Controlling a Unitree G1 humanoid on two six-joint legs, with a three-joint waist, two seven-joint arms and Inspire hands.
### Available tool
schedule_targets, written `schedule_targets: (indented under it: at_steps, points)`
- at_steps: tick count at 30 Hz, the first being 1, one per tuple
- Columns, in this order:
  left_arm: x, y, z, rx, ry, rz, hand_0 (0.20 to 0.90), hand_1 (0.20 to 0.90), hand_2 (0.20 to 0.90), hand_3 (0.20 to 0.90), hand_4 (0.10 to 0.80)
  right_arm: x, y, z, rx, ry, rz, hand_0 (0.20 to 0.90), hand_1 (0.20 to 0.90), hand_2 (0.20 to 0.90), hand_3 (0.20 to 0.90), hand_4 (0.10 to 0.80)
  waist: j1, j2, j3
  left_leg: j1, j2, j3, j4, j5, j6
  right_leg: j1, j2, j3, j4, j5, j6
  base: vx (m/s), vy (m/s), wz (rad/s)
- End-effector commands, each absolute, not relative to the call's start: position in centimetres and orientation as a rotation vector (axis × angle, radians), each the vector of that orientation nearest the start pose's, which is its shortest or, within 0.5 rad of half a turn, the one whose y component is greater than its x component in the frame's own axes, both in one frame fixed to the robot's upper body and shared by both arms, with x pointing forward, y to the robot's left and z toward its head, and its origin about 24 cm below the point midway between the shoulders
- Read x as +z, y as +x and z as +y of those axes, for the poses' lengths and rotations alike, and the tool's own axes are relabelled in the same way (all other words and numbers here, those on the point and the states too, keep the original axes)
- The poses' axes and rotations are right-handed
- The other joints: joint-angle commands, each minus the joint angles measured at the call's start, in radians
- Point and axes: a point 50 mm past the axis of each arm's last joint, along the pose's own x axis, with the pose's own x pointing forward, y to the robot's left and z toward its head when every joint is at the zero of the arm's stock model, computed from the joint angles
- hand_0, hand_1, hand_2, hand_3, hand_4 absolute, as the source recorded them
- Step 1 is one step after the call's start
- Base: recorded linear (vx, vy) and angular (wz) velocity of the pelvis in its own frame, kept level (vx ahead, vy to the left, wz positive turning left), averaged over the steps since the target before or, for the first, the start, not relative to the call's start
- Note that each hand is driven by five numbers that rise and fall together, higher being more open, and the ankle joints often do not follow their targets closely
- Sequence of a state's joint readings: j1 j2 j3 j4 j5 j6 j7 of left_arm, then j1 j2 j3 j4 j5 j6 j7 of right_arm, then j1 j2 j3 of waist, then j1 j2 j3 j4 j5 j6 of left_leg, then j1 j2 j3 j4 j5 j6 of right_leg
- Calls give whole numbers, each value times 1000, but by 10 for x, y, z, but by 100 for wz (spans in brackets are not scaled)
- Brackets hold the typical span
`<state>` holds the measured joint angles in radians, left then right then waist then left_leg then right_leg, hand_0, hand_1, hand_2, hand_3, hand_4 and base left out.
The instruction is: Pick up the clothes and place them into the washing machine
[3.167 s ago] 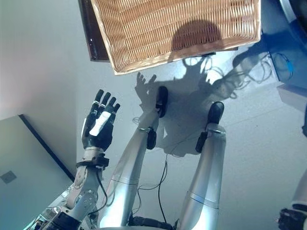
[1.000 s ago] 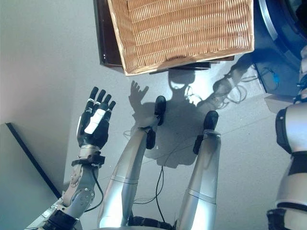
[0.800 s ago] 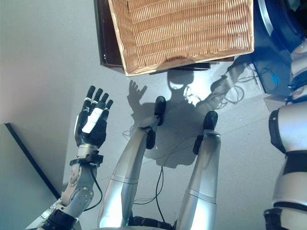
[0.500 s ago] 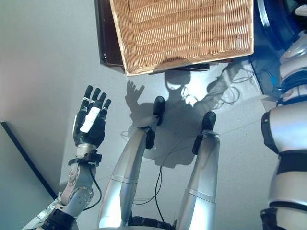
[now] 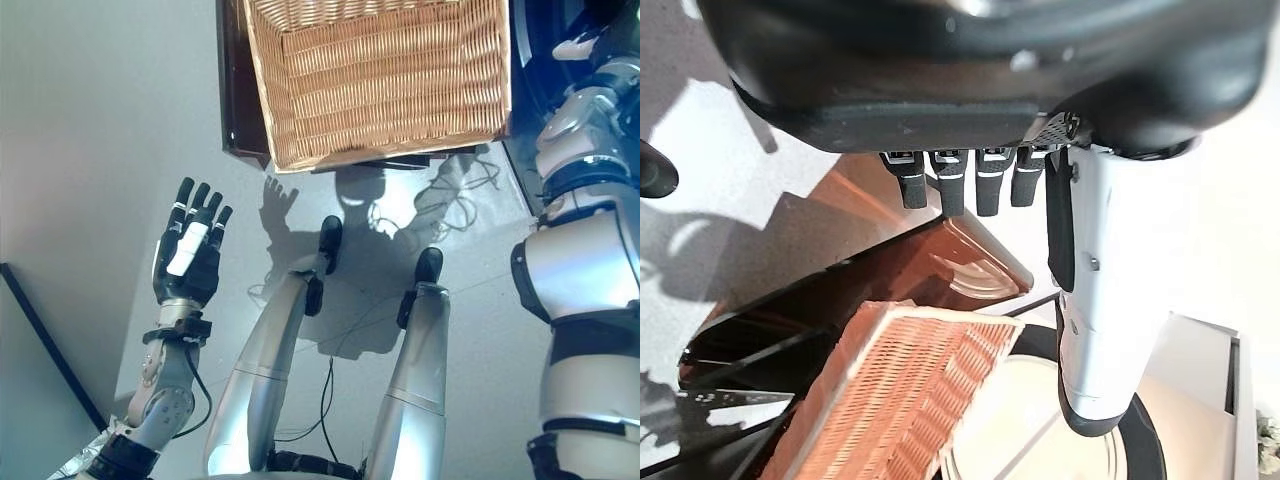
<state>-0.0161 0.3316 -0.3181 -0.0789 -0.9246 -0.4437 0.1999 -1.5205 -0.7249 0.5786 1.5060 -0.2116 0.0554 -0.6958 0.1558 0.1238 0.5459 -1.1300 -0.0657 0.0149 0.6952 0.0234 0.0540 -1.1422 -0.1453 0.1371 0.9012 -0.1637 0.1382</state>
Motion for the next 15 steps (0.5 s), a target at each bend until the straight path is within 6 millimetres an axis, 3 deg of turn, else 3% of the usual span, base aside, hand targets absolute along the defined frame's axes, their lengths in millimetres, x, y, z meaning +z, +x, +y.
schedule_targets:
  at_steps: [1, 15]
  points:
    - [98, 240, 182, 33, -663, -394, 900, 900, 900, 900, 800, 323, 361, -339, -1191, -1244, -266, 900, 900, 900, 900, 800, 47, -2, -66, 25, -29, 77, 2, -109, -41, 10, 29, -88, -26, -38, -99, 0, 0, 0]
    - [91, 238, 180, 2, -637, -354, 900, 900, 900, 900, 800, 314, 348, -356, -1328, -1338, -223, 900, 900, 900, 900, 800, 55, -9, -104, 93, -40, 58, -9, -114, -29, 91, 18, -105, -50, -44, -93, 0, 0, 0]
